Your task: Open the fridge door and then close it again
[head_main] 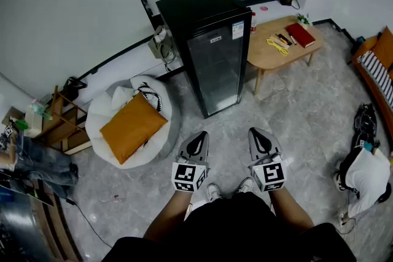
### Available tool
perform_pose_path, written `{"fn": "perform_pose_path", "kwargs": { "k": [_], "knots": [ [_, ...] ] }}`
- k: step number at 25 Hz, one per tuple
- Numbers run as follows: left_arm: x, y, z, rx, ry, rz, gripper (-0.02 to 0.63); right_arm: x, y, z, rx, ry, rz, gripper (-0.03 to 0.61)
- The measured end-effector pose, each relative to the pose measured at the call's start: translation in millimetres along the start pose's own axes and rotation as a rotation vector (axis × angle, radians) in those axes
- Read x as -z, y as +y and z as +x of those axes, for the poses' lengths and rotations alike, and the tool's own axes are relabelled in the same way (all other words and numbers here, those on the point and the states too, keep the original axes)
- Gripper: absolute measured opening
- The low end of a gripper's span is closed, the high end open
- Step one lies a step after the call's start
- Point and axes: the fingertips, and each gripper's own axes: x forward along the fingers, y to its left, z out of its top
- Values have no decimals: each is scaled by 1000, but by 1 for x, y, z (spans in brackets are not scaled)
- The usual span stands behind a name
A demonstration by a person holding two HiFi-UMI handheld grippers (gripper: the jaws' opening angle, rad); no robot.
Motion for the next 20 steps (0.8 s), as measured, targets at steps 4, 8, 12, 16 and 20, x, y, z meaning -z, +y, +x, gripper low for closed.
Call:
{"fn": "perform_pose_path", "kwargs": {
  "k": [4, 8, 12, 16, 20],
  "knots": [
    [-1, -12, 8, -12, 6, -2, 23, 2, -17, -4, -11, 2, 7, 17],
    [-6, -20, 17, -31, 8, 2, 23, 5, -41, -5, -6, 8, 44, 18],
    [-8, -31, 24, -45, 13, 9, 23, 10, -63, -9, 3, 17, 64, 18],
    [-12, -41, 30, -56, 10, 8, 23, 5, -76, -8, -11, -2, 73, 18],
    [-9, -59, 39, -58, 11, 12, 23, 6, -83, -6, -53, -15, 55, 18]
  ]
}}
